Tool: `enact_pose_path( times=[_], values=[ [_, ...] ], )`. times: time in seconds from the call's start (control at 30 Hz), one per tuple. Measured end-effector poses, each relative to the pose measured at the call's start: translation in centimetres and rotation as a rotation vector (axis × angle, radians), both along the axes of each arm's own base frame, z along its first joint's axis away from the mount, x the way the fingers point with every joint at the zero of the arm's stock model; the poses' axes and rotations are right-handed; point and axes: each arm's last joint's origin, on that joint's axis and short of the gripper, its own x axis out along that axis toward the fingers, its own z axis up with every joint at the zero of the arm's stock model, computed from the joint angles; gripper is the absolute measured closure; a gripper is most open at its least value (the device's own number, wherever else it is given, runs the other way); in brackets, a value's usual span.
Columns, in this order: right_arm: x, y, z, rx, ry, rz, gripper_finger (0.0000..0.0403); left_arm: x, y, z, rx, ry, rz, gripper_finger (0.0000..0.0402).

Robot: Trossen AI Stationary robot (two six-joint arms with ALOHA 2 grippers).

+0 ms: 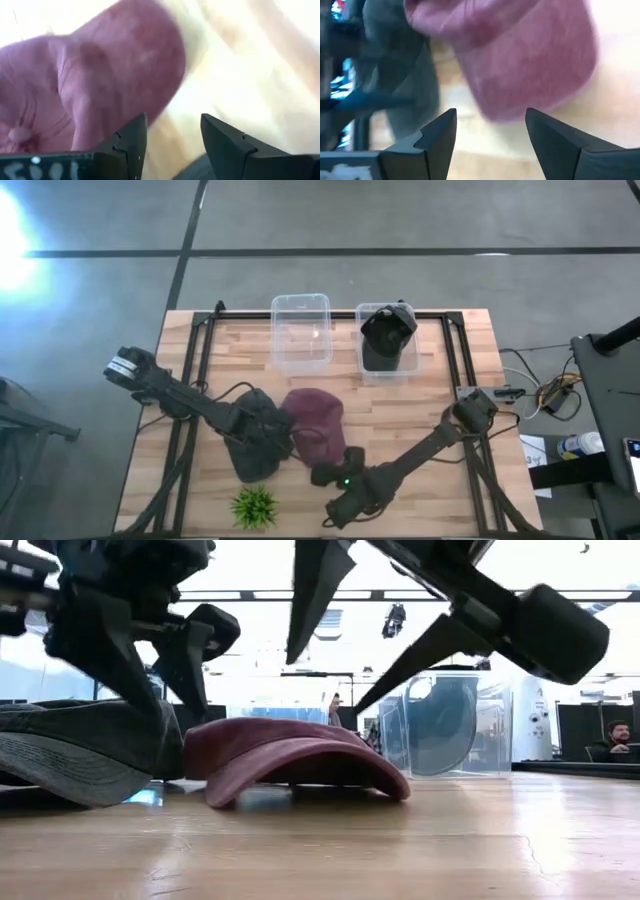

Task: Pick & Place hat
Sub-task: Put the pink cap into the left transparent bin

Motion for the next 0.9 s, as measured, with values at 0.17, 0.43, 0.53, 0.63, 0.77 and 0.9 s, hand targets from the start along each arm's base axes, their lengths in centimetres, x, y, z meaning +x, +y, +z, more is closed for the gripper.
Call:
enact_pose_path(
  times=[0.17, 0.43, 0.53, 0.63, 0.77, 0.9],
  values=[
    [0.3, -1.2, 0.3, -0.030, 0.015, -0.019, 0.0170, 0.6, -0.5, 0.8, -0.083, -0.087, 0.002, 0.0223],
    [-0.7, 1.2, 1.8, 0.070, -0.039, 0.037, 0.0170, 0.1, 0.1, 1.3, 0.068, -0.065, 0.019, 0.0223],
    [-1.2, 2.6, 1.8, 0.136, -0.036, 0.085, 0.0170, 0.0, 0.4, 1.7, 0.167, -0.098, 0.004, 0.0223],
    [-0.8, 3.1, -0.3, 0.144, -0.029, 0.091, 0.0170, 0.4, 0.9, 2.1, 0.255, -0.132, -0.011, 0.0223],
    [0.0, 2.7, -2.0, 0.135, -0.020, 0.071, 0.0170, 1.2, 2.2, 2.1, 0.293, -0.154, 0.001, 0.0223],
    [0.6, 1.9, -3.1, 0.077, -0.017, 0.034, 0.0170, 1.8, 3.9, 1.9, 0.280, -0.135, 0.033, 0.0223]
  ],
)
